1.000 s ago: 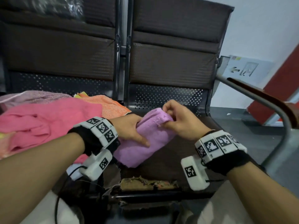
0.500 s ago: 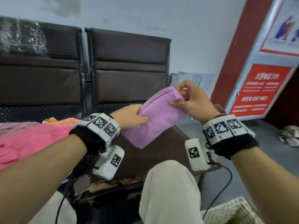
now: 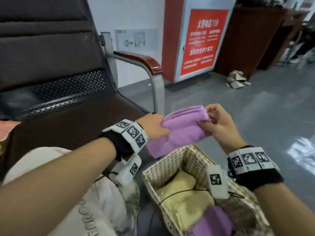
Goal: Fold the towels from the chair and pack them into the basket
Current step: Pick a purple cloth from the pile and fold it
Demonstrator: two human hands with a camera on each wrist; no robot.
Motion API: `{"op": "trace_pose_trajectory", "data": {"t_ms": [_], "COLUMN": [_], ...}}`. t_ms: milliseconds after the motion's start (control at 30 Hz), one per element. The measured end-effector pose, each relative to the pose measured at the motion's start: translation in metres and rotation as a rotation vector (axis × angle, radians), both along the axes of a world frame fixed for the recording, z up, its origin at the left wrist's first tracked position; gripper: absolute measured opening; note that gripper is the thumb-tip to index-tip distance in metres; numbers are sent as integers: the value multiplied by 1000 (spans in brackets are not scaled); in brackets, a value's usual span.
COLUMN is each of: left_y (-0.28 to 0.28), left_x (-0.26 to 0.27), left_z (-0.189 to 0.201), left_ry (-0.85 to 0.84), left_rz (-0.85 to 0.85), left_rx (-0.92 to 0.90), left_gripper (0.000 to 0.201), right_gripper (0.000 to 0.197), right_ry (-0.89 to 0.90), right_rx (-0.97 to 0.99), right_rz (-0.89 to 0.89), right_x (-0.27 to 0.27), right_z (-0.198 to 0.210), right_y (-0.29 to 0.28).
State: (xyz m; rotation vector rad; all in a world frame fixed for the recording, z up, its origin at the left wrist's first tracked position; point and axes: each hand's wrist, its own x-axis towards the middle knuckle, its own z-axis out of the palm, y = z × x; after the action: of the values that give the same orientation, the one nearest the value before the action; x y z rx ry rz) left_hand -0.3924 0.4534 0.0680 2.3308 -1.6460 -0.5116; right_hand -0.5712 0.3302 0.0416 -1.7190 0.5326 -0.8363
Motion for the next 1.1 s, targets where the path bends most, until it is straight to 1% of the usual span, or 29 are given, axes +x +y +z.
{"op": "trace_pose_trajectory", "data": {"t_ms": [100,167,267,333,400,433,467,567,633,700,767,867,933,1033,1100], "left_y": [-24,-35,-42,-43,-41,-40,-38,-33,-29,-25,-19,-6,3,20,34], "left_x": [-24,-34,-41,-42,-41,-41,-40,-37,-33,-29,-27,-20,-8,15,31], "left_z": [-61,-101,-149,-178,-202,-212,-219,-233,-234,-229,-217,-188,-163,-118,-84], "left_ry": [19,51,73,95,117,123,122,97,102,154,208,262,270,272,241], "left_rz": [-60,-72,-86,-105,-110,-95,-78,-32,-6,25,22,23,27,60,73], "left_rx": [112,187,268,333,401,435,469,541,532,486,403,283,226,132,41], "left_gripper": [21,26,31,29,16,15,17,34,37,41,44,46,41,33,29], "right_gripper": [38,37,34,31,30,29,28,28,32,32,33,27,23,22,19], "right_ry": [87,147,217,272,331,362,404,569,730,902,986,961,927,869,823], "right_rx": [102,131,156,171,150,131,112,88,116,120,74,-21,-134,-269,-347], "right_rz": [-30,-52,-62,-47,-48,-53,-63,-101,-114,-127,-123,-76,-35,44,96], "right_x": [-34,-49,-56,-53,-45,-40,-34,-16,-6,1,7,18,27,48,67], "right_z": [-57,-94,-141,-168,-192,-203,-212,-237,-250,-258,-256,-236,-211,-164,-126], "right_y": [-9,-12,-14,-14,-16,-18,-19,-21,-21,-19,-16,-7,-2,4,11]}}
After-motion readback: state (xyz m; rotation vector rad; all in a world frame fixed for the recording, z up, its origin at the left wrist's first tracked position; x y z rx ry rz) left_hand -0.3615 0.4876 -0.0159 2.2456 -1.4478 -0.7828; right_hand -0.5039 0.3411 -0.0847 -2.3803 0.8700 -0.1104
